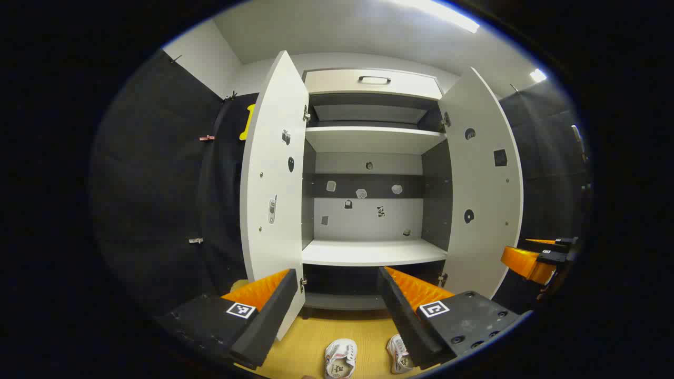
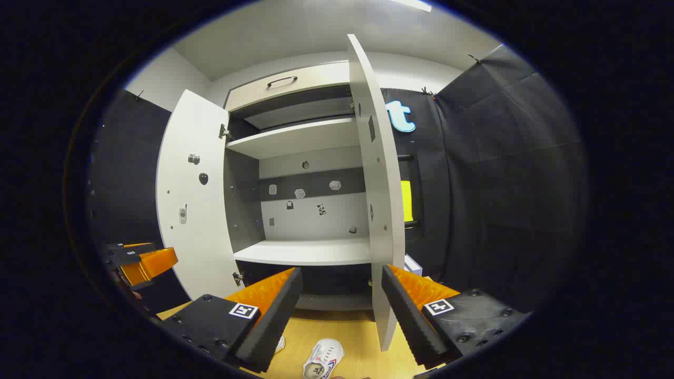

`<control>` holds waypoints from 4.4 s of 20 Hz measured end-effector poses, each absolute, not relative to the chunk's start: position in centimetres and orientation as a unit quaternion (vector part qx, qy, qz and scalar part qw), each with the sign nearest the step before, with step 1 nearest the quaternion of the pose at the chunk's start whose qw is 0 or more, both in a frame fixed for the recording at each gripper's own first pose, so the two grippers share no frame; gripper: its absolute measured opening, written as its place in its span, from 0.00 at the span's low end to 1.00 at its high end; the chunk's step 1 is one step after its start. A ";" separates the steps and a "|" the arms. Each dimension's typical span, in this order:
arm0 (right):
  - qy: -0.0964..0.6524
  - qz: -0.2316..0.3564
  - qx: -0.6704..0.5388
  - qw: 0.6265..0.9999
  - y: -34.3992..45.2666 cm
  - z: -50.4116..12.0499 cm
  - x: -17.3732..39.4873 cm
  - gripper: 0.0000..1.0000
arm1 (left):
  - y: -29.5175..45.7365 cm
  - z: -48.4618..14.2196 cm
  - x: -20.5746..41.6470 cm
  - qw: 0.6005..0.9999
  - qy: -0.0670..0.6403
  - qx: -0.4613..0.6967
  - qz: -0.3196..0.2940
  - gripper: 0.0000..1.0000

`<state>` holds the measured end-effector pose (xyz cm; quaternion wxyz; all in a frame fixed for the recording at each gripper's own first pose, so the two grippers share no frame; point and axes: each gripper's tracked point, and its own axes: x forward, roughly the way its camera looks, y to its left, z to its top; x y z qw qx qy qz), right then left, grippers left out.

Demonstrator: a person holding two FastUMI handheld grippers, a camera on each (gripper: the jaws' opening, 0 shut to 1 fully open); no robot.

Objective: Grab one shoe with the right hand and put it into the shoe cabinet, grab the other shoe with the left hand and put it into the shoe cabinet; then close the right door with the right hand and the left door with the left hand.

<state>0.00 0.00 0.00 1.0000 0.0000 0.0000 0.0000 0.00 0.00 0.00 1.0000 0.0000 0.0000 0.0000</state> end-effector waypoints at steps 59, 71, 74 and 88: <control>0.438 -0.036 0.052 0.897 8.6 -42.8 -0.4 0.96 | 7.2 -13.8 -2.3 0.982 0.184 -0.047 -0.014 0.97; 0.416 -0.121 0.020 0.901 5.2 -44.5 5.0 0.48 | 7.3 -14.7 -2.4 0.980 0.194 -0.034 -0.011 0.97; 0.422 -0.119 0.028 0.898 5.1 -44.5 5.3 0.24 | 6.9 -14.9 -2.2 0.980 0.194 -0.031 -0.014 0.97; 0.416 -0.052 0.052 0.906 6.2 -42.2 4.7 0.05 | 6.2 -15.5 -3.3 0.980 0.195 -0.019 -0.027 0.97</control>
